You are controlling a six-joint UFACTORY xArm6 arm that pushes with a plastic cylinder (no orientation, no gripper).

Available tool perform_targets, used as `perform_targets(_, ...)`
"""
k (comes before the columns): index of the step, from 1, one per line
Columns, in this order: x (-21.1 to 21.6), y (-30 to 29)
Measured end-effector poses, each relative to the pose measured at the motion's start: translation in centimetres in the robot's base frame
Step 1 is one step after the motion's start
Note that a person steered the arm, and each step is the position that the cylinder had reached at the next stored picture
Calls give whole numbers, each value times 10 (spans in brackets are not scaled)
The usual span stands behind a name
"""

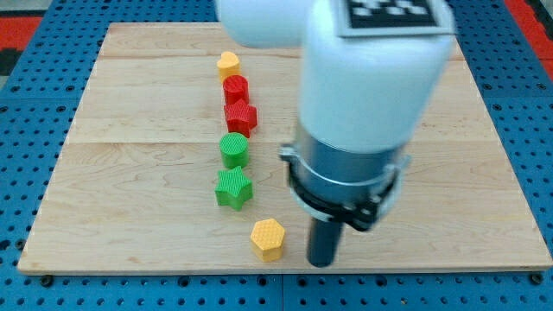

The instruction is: Keep the blue triangle above the yellow heart

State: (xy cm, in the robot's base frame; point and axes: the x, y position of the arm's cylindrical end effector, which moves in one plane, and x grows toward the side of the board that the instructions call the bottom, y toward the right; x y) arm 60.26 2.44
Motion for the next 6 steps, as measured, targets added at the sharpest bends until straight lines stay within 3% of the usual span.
perform_targets(1,-3,-66)
perform_targets(2,-5,-76)
perform_targets(3,-55,26)
perform_targets(5,-245,217)
perform_targets(6,-305,231)
